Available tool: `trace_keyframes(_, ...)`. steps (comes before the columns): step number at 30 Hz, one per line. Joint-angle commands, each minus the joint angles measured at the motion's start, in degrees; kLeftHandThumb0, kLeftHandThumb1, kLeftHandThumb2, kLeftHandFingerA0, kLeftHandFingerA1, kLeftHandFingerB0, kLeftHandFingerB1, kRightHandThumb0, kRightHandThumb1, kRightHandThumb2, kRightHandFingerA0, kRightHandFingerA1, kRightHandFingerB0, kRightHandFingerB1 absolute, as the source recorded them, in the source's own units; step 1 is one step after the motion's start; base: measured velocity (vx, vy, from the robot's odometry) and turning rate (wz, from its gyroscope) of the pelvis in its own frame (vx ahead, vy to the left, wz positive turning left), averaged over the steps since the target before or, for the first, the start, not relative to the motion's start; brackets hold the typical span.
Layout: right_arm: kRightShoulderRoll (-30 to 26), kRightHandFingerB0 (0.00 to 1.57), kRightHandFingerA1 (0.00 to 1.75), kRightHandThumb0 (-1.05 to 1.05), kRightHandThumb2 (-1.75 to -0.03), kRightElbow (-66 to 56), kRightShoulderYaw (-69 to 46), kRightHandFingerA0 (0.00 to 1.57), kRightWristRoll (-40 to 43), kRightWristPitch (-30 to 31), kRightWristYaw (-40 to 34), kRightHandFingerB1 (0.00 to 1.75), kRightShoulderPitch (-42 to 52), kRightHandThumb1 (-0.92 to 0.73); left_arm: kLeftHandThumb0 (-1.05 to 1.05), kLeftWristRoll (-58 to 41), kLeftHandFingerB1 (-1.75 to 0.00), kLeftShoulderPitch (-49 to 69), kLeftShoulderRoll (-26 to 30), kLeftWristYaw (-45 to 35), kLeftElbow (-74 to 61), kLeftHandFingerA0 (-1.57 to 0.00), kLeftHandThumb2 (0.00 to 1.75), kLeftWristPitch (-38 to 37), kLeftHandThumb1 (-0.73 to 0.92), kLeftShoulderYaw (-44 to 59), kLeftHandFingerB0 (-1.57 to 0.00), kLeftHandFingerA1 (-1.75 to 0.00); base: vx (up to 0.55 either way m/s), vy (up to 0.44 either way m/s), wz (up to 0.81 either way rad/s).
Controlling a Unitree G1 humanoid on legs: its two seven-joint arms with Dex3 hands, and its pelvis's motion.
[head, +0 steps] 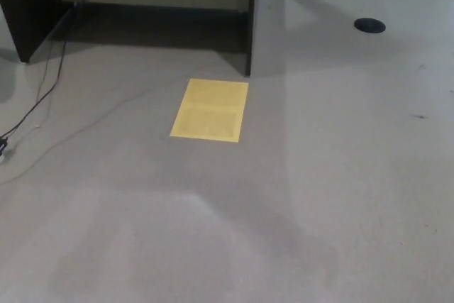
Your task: A person is holding a toilet paper roll and the robot extends its left hand to grab the roll by inserting its thumb into the gap in the middle and brings its hand down by its side. Then it extends its arm again to hand the toilet paper roll back to the person.
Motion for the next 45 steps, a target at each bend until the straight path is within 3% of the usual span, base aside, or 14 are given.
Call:
trace_keyframes(1, -2.17, 0.35, 0.65, -0.43, -0.83, 2.73, 1.23, 0.59, -2.5, -5.24, -1.63, 0.51, -0.84, -0.53, -0.33, -4.24, -0.34, 0.3, 0.23, 0.15, 1.43, -0.25, 0.63, -11.5, 0.53, 3.43, -0.26, -0.39, 0.0, 0.0, 0.0)
trace_keyframes(2, -2.11, 0.34, 0.63, -0.43, -0.84, 2.96, 1.14, 0.56, -2.32, -5.74, -1.79, 0.5, -0.34, -0.53, -0.32, -4.51, -0.33, 0.9, 0.12, -0.05, 1.34, -0.25, 0.63, -12.29, 0.52, 3.78, -0.26, -0.38, 0.0, 0.0, 0.0)
trace_keyframes(3, -2.08, 0.38, 0.51, -0.36, -0.6, 3.14, 0.84, 0.6, -2.02, -5.71, -1.91, 0.37, -0.22, -0.67, -0.32, -4.79, -0.33, 1.24, 0.04, -0.36, 0.6, -0.24, 0.62, -12.88, 0.52, 4.08, -0.25, -0.37, 0.0, 0.0, 0.0)
trace_keyframes(9, -1.66, 0.31, 0.45, -0.35, -0.62, 3.86, -0.02, 0.46, -1.63, -5.46, -3.5, 0.34, -0.33, -0.68, -0.42, -7.33, -0.35, 2.14, 0.75, -3.44, -15.61, -0.23, 0.64, -13.28, 0.45, 5.53, -0.19, -0.39, 0.0, 0.0, 0.0)
trace_keyframes(10, -1.57, 0.3, 0.41, -0.35, -0.6, 3.95, 0.01, 0.45, -1.73, -4.92, -3.71, 0.32, -0.53, -0.67, -0.23, -7.76, -0.5, 1.95, 0.92, -3.77, -19.29, -0.11, 0.89, -12.78, 0.35, 5.71, -0.09, -0.52, 0.0, 0.0, 0.0)
trace_keyframes(12, -1.55, 0.29, 0.41, -0.35, -0.6, 4.06, -0.21, 0.42, -1.51, -5.21, -3.86, 0.31, -0.41, -0.67, -0.25, -8.55, -0.5, 1.78, 1.26, -4.68, -26.05, -0.09, 0.88, -9.84, 0.33, 5.98, -0.08, -0.51, 0.0, 0.0, 0.0)
trace_keyframes(13, -1.55, 0.28, 0.42, -0.35, -0.6, 4.12, -0.15, 0.43, -1.62, -5.28, -4.2, 0.31, -0.38, -0.66, -0.44, -9.17, -0.33, 1.26, 1.45, -5.16, -29.44, -0.23, 0.63, -9.03, 0.42, 6.09, -0.16, -0.39, 0.0, 0.0, 0.0)
trace_keyframes(18, -1.4, 0.28, 0.39, -0.35, -0.6, 4.1, -0.23, 0.38, -1.5, -5.28, -4.68, 0.31, 0.03, -0.66, -0.43, -11.1, -0.32, -3.11, 3.21, -7.46, -44.07, -0.25, 0.62, -4.21, 0.43, 5.94, -0.14, -0.4, 0.0, 0.0, 0.0)
trace_keyframes(19, -1.41, 0.28, 0.4, -0.35, -0.6, 4.09, -0.29, 0.4, -1.43, -5.36, -4.59, 0.31, -0.12, -0.66, -0.21, -11.49, -0.49, -4.83, 3.64, -8.01, -46.49, -0.11, 0.88, -3.51, 0.35, 5.65, -0.06, -0.5, 0.0, 0.0, 0.0)
trace_keyframes(20, -1.38, 0.28, 0.4, -0.34, -0.6, 4.06, -0.62, 0.41, -1.03, -5.47, -4.22, 0.31, -0.26, -0.66, -0.44, -10.42, -0.32, -6.81, 3.91, -7.68, -49.03, -0.27, 0.63, -2.85, 0.41, 5.42, -0.11, -0.41, 0.0, 0.0, 0.0)
trace_keyframes(24, -1.65, 0.29, 0.43, -0.35, -0.6, 4.08, -0.15, 0.47, -1.65, -5.58, -4.56, 0.31, -0.57, -0.66, -0.45, -11.93, -0.32, -13.96, 4.28, -9.83, -58.47, -0.23, 0.62, 4.27, 0.4, 3.29, -0.11, -0.39, 0.0, 0.0, 0.0)
trace_keyframes(26, -1.53, 0.28, 0.39, -0.35, -0.6, 4.11, -0.2, 0.41, -1.52, -5.43, -4.16, 0.31, -0.74, -0.66, -0.47, -12.75, -0.33, -18.25, 3.75, -10.81, -62.89, -0.24, 0.62, 8.28, 0.39, 1.48, -0.11, -0.39, 0.0, 0.0, 0.0)
trace_keyframes(29, -1.59, 0.29, 0.4, -0.34, -0.59, 3.93, -0.53, 0.41, -1.12, -5.79, -3.87, 0.32, -0.5, -0.66, -0.54, -10.34, -0.34, -21.15, 3.2, -10.64, -65.06, -0.26, 0.66, 9.53, 0.4, 0.17, -0.1, -0.42, 0.0, 0.0, 0.0)
trace_keyframes(45, -1.57, 0.33, 0.41, -0.35, -0.59, 4.0, -0.64, 0.46, -1.04, -6.01, -3.19, 0.34, -1.13, -0.65, -0.51, -5.9, -0.34, -39.25, -2.67, -11.8, -67.85, -0.23, 0.63, 20.4, 0.39, -10.82, -0.13, -0.4, 0.0, 0.0, 0.0)
